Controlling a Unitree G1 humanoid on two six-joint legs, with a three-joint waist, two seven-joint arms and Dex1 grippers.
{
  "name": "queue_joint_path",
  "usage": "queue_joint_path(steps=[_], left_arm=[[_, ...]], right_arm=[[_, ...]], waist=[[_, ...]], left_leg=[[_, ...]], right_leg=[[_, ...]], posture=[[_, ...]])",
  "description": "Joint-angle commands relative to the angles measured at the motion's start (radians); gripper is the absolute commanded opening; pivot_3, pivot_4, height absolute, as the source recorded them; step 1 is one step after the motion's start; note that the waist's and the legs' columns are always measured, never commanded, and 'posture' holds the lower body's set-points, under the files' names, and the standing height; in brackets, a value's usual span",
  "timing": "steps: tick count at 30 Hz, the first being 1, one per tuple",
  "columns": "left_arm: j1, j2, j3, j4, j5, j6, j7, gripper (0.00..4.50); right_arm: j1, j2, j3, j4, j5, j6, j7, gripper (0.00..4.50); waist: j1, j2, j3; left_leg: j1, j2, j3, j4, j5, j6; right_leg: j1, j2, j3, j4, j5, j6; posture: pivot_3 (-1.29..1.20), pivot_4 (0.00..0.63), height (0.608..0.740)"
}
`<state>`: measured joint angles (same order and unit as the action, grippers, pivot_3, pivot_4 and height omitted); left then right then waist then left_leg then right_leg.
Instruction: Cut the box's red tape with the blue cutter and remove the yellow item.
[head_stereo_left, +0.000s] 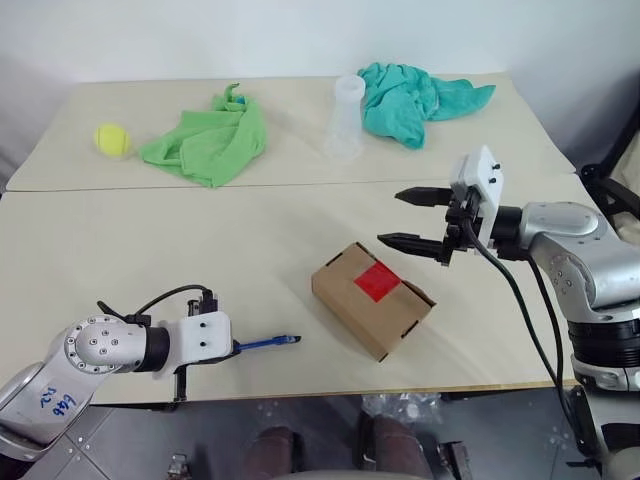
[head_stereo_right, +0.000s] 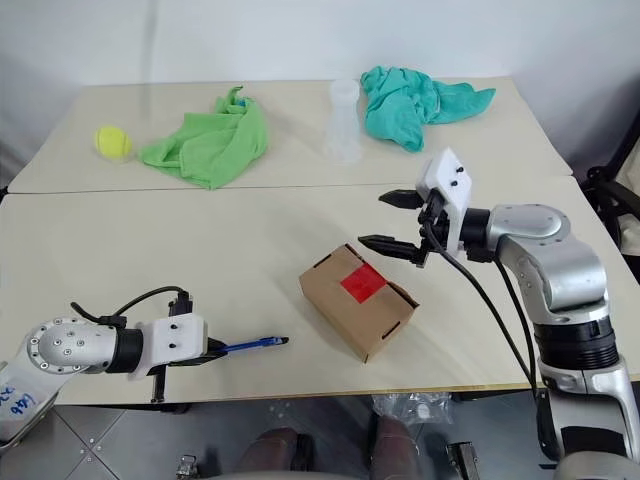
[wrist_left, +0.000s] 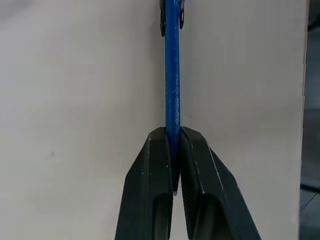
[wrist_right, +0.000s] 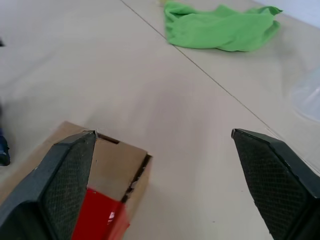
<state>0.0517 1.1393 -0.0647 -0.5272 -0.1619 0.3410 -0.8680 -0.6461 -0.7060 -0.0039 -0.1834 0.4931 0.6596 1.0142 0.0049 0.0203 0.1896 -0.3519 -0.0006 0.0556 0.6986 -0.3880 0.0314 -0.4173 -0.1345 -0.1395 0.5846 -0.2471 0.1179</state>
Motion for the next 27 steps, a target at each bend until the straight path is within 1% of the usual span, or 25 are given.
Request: queue_joint_path(steps=[1,6,10,13,16,19,22,25,27], left_arm=[[0.01,-0.001,-0.074,0.075,0.108,-0.066,-0.026,0.15],[0.005,-0.007,-0.107,0.082,0.169,-0.118,-0.046,0.15],[0.018,-0.002,-0.118,0.065,0.19,-0.096,-0.064,1.16],[0.02,-0.002,-0.12,0.061,0.206,-0.105,-0.069,1.95],[0.026,-0.003,-0.119,0.047,0.207,-0.104,-0.083,2.75],[0.033,-0.004,-0.116,0.035,0.193,-0.084,-0.097,3.6],[0.041,-0.009,-0.104,0.023,0.16,-0.042,-0.11,4.41],[0.045,-0.019,-0.088,0.003,0.114,0.016,-0.123,4.46],[0.038,-0.037,-0.067,-0.008,0.048,0.095,-0.133,4.46]], right_arm=[[0.007,0.009,-0.003,-0.093,0.041,0.015,-0.006,4.5],[0.019,0.02,-0.012,-0.12,0.051,0.027,-0.036,4.5],[0.034,0.013,-0.013,-0.126,0.054,0.026,-0.045,4.5],[0.032,0.011,-0.014,-0.12,0.054,0.024,-0.047,4.5],[0.026,0.008,-0.012,-0.108,0.048,0.018,-0.045,4.5],[0.022,0.006,-0.01,-0.1,0.043,0.014,-0.044,4.5],[0.02,0.004,-0.01,-0.093,0.04,0.01,-0.041,4.5],[0.018,0.003,-0.009,-0.089,0.038,0.008,-0.04,4.5],[0.021,0.002,-0.011,-0.089,0.038,0.008,-0.039,4.5]], waist=[[0.001,0.001,0.0],[0.004,0.001,-0.001],[0.0,0.003,-0.002],[-0.006,0.007,-0.004],[-0.009,0.008,-0.005],[-0.01,0.009,-0.005],[-0.01,0.009,-0.006],[-0.01,0.011,-0.006],[-0.009,0.011,-0.007]], left_leg=[[0.0,0.0,0.0,0.0,0.0,0.0],[0.002,-0.001,0.001,0.0,0.001,0.002],[0.003,-0.001,0.001,0.0,0.001,0.002],[0.003,-0.001,0.002,-0.001,0.001,0.002],[0.007,-0.001,0.006,-0.003,0.001,0.003],[0.015,-0.001,0.01,-0.008,0.0,0.003],[0.016,-0.001,0.011,-0.009,-0.001,0.004],[0.016,-0.001,0.011,-0.009,-0.001,0.004],[0.016,-0.001,0.011,-0.009,-0.002,0.004]], right_leg=[[0.0,0.0,0.0,0.0,0.0,0.0],[0.0,-0.002,0.001,0.003,0.0,0.0],[0.0,-0.003,0.003,0.003,0.0,0.0],[0.0,-0.003,0.003,0.003,0.0,0.0],[0.001,-0.003,0.005,0.004,0.0,-0.001],[0.004,-0.002,0.007,0.003,0.0,-0.001],[0.005,-0.003,0.008,0.002,0.0,-0.001],[0.004,-0.003,0.008,0.002,0.0,-0.001],[0.004,-0.003,0.008,0.001,0.0,-0.001]], posture=[[0.0,0.15,0.74],[0.0,0.15,0.74],[0.0,0.15,0.74],[0.0,0.15,0.74],[0.0,0.15,0.74],[0.0,0.15,0.74],[0.0,0.15,0.74],[0.0,0.15,0.74],[0.0,0.15,0.74]])
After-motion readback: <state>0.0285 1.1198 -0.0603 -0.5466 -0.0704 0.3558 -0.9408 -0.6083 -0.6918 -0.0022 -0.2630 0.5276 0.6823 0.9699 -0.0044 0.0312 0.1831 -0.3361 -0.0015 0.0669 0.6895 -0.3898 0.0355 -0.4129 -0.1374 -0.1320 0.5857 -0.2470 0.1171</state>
